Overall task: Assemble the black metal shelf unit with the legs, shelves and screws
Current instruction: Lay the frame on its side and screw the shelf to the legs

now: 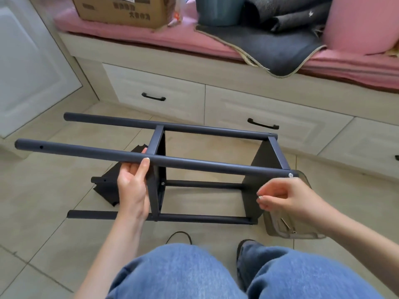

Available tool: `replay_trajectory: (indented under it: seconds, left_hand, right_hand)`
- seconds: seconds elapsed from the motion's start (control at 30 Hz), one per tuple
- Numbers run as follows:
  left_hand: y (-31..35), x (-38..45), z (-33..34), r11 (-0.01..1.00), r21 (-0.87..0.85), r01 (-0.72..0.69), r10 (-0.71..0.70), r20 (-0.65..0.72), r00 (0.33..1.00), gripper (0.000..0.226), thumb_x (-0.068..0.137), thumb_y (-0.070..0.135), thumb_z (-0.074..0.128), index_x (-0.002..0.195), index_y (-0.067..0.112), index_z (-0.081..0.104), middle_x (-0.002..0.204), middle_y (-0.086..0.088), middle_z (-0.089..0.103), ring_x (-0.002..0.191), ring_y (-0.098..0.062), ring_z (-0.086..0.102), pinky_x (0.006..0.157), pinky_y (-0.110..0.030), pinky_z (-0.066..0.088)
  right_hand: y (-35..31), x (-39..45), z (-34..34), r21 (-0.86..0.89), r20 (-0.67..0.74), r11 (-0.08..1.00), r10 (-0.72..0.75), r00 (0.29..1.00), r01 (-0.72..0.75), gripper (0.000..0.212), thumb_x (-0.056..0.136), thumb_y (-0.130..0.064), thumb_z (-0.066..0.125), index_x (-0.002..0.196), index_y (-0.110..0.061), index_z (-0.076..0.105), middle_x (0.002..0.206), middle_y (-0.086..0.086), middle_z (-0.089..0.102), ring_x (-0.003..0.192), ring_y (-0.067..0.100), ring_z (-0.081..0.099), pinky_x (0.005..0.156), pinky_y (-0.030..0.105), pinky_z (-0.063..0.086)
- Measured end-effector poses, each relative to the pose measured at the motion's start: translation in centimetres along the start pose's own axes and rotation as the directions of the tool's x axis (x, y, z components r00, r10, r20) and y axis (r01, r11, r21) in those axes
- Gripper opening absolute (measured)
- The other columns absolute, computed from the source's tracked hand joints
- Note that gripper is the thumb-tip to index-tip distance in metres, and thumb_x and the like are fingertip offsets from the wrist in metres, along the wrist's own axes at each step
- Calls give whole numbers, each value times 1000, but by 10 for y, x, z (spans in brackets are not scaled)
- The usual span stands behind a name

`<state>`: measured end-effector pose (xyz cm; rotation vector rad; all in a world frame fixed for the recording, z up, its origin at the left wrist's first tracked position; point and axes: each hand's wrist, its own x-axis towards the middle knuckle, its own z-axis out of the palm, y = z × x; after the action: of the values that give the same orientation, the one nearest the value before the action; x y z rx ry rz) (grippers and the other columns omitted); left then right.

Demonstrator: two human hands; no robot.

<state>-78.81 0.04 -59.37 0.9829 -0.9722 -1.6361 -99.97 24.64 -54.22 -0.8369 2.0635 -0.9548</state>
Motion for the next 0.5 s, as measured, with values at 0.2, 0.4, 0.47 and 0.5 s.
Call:
replay_trajectory:
  seconds: [0.2, 0.4, 0.47, 0.5]
  left_hand:
    - [3, 1, -10, 999, -15, 35, -34, 65, 997, 30, 100, 4, 55, 128, 15, 59, 125, 0, 70, 123, -14, 63, 107, -27, 46]
    - [-12, 9, -24, 993, -78, 90, -81, 113, 990, 43, 99, 1, 53, 142, 9, 49, 129, -1, 68, 126, -15, 61, 106, -22, 47]
    - [-17, 11, -27, 991, -95, 94, -82, 120, 989, 43, 98, 1, 54, 139, 11, 50, 126, 2, 70, 126, -15, 60, 100, -19, 50]
    - [-18, 13, -28, 991, -95, 90, -78, 119, 990, 42, 96, 2, 56, 136, 13, 52, 123, 4, 71, 126, -15, 61, 98, -18, 50]
  right_hand:
    - [-80, 28, 29, 141, 87, 986, -106, 991, 93, 9, 85, -6, 73, 93, -3, 71, 81, 10, 77, 78, 22, 75, 75, 31, 61]
    - [-121, 77, 69, 276, 145, 961, -49, 988, 7, 12, 87, -4, 70, 97, 3, 70, 86, 18, 75, 75, 21, 73, 69, 23, 60]
    - [-124, 96, 80, 302, 183, 952, -2, 983, -54, 12, 87, -6, 71, 97, 1, 71, 88, 16, 76, 77, 19, 73, 70, 23, 60]
    - [-123, 106, 86, 311, 203, 947, 21, 979, -84, 13, 87, -7, 71, 98, 0, 71, 89, 15, 76, 78, 18, 73, 70, 22, 60]
